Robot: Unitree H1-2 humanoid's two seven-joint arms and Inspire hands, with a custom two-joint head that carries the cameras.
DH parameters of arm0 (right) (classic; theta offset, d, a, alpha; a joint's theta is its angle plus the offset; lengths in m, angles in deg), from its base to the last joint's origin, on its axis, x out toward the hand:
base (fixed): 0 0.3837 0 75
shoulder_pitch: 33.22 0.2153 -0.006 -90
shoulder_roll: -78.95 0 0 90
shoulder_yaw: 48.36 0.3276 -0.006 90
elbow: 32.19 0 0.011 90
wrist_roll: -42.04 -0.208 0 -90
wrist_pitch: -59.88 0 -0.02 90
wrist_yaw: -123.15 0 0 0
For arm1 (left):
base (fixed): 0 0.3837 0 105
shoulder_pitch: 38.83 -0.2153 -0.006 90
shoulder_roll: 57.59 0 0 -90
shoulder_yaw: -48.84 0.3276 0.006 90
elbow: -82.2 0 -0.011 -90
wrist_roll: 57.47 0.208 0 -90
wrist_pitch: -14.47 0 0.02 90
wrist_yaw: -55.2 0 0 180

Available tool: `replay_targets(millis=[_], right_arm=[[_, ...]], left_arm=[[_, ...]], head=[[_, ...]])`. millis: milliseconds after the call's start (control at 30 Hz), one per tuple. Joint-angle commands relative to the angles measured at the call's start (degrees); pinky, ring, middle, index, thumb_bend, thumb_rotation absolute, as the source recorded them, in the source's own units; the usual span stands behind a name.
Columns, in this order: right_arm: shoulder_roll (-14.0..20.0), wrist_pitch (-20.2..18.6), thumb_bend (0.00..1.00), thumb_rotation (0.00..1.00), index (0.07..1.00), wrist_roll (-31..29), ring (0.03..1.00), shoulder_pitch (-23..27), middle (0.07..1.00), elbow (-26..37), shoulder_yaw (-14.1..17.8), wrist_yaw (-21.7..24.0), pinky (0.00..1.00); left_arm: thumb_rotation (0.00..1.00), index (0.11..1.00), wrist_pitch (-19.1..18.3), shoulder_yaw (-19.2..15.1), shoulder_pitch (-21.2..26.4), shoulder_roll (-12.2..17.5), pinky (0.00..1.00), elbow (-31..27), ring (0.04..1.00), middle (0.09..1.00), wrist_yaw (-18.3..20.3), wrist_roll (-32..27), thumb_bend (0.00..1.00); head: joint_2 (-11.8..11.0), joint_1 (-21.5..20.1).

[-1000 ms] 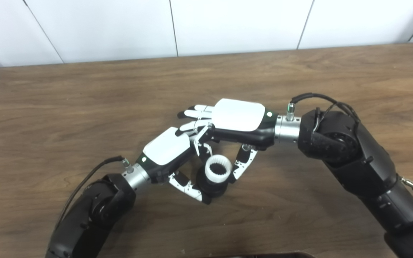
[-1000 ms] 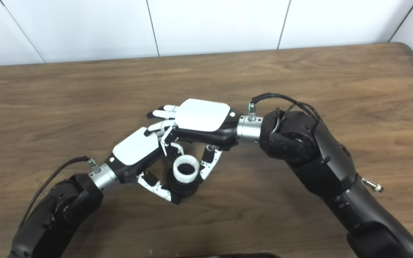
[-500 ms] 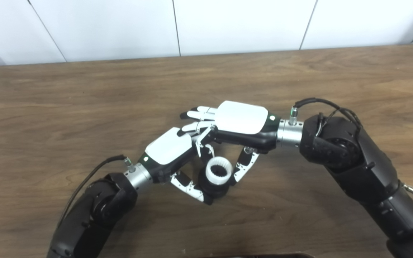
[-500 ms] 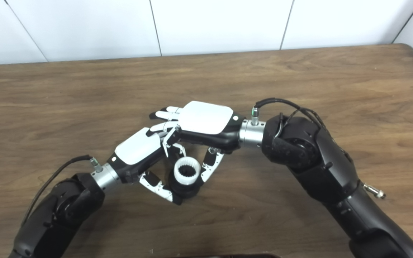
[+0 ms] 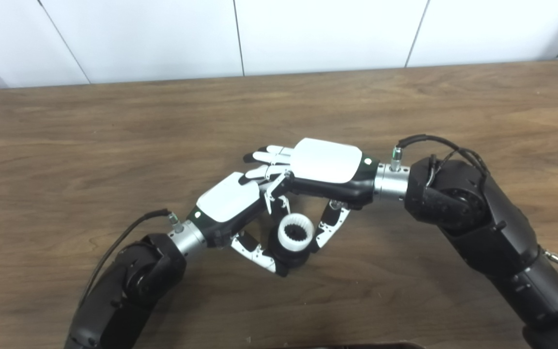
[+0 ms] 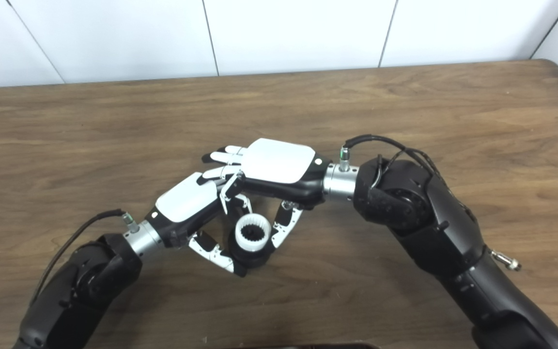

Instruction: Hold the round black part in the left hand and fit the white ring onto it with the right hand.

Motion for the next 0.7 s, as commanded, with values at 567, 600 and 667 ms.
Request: replay_targets(millis=[567, 600, 667], right_arm=[[-0.4, 2.3, 0.52, 0.14, 0.480, 0.3, 1.000, 0.2, 0.902, 0.0, -0.6, -2.7, 1.00], [-0.4, 2.1, 0.52, 0.14, 0.480, 0.5, 1.000, 0.3, 0.903, 0.1, -0.7, -2.6, 1.00], [-0.2, 1.8, 0.52, 0.14, 0.480, 0.6, 1.000, 0.4, 0.906, 0.3, -0.7, -2.2, 1.00]], left_arm=[[0.06, 0.481, -2.1, -0.8, 0.3, -1.5, 1.00, -3.6, 1.000, 0.859, 0.2, -0.9, 0.52], [0.06, 0.481, -2.3, -0.8, 0.3, -1.5, 1.00, -3.8, 1.000, 0.858, 0.3, -0.7, 0.52], [0.06, 0.481, -2.6, -0.8, 0.3, -1.6, 1.00, -4.1, 1.000, 0.855, 0.4, -0.4, 0.52]], head=[[-0.2, 0.6], [-0.2, 0.6], [0.0, 0.6]])
